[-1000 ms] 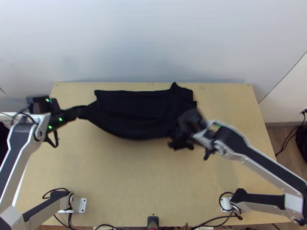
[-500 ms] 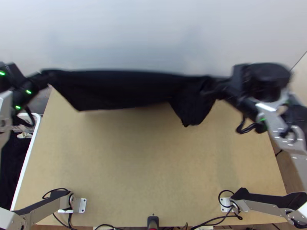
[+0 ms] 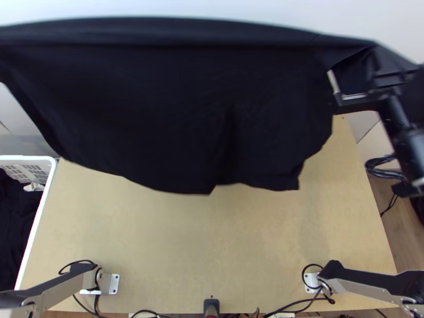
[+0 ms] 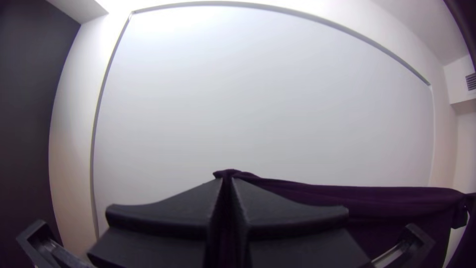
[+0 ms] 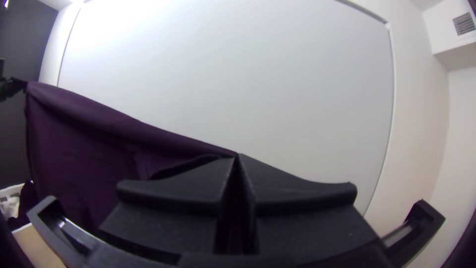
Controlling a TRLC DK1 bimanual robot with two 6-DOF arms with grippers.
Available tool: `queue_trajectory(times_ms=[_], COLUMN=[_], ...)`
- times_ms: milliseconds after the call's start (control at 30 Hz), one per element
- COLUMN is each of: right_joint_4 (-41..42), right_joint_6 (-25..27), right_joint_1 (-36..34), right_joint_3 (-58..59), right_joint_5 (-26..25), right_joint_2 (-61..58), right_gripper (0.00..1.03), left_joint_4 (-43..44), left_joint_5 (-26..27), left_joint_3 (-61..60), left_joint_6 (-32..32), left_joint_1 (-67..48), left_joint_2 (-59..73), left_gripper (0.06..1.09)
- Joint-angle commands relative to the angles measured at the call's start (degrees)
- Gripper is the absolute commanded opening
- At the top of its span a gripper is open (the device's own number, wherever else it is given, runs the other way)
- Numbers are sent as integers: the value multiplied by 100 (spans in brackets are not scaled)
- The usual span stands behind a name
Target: Fold the t-shirt
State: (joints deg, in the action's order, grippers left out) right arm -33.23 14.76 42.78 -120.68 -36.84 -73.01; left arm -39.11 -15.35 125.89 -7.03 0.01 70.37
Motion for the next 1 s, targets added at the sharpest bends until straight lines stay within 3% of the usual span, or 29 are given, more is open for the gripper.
queue_trajectory(times_ms=[0,133,200,400,667,800,967], right_joint_4=[1311,889,528,-790,-2152,-2135,-1352], right_joint_6=[1767,1907,1793,1028,-237,-492,-53], right_joint_1=[881,1549,1566,1575,1584,1856,2076], right_joint_3=[212,238,309,300,502,933,827], right_joint_5=[-878,-1440,-1563,-1546,-1106,-1053,-1062], right_joint_2=[446,657,780,982,1087,1184,1167], right_gripper=[3,3,3,3,3,3,3], left_joint_4=[220,-492,-852,-1846,-2689,-2593,-2215], left_joint_5=[-214,-126,-73,217,815,947,929], left_joint_3=[349,323,270,120,-249,-574,-539], left_joint_6=[571,580,571,501,290,246,386], left_joint_1=[-80,-177,-203,-203,-203,-203,-203], left_joint_2=[-498,-849,-1016,-1359,-1385,-1421,-1342], left_gripper=[9,9,9,9,9,9,9])
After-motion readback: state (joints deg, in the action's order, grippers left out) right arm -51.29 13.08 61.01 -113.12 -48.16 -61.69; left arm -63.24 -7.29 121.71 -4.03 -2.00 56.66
